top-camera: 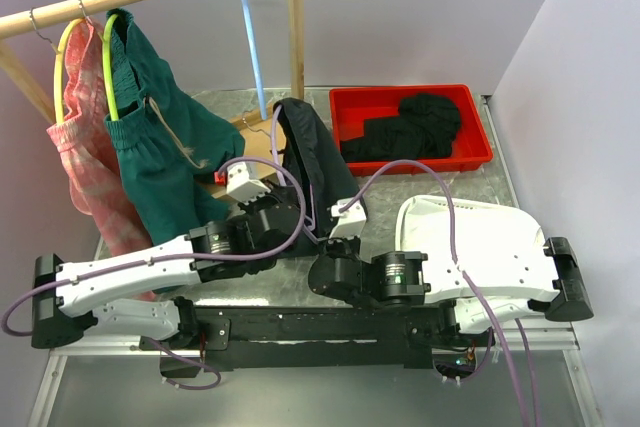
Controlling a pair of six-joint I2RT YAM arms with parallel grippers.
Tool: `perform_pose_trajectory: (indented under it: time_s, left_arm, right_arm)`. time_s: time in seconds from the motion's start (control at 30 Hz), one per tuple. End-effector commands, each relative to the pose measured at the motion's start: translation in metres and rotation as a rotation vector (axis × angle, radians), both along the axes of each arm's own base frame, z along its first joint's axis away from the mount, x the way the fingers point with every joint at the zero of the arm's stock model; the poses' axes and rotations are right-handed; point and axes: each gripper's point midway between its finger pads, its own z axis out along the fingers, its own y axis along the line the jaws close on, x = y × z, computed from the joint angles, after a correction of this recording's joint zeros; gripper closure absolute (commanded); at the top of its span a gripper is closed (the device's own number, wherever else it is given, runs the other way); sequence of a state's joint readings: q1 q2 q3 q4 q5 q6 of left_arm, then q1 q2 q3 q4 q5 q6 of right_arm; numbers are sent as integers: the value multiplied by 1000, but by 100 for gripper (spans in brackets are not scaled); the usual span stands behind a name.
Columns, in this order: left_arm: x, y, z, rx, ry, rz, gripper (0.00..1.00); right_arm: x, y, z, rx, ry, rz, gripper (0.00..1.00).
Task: Place the shorts on the hanger
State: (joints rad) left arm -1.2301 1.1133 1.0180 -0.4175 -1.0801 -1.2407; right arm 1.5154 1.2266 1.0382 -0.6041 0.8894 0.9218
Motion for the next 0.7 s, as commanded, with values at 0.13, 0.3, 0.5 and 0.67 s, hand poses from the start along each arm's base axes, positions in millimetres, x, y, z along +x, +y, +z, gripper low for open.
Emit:
perform_pose_trajectory:
  time_s: [0.13,0.3,0.5,0.67]
  left_arm:
    - [23,31,32,-40,-110,232,99]
    - [27,31,27,-37,-104,247,99]
    - [33,36,27,-26,-91,282,99]
    - [35,34,22,-16,-76,283,99]
  right_arm:
    - [-18,6,22,63,34,71,100]
    - [-24,11,22,60,43,107,100]
    - [-31,17,23,53,43,144,100]
    - [-36,25,25,33,44,182,100]
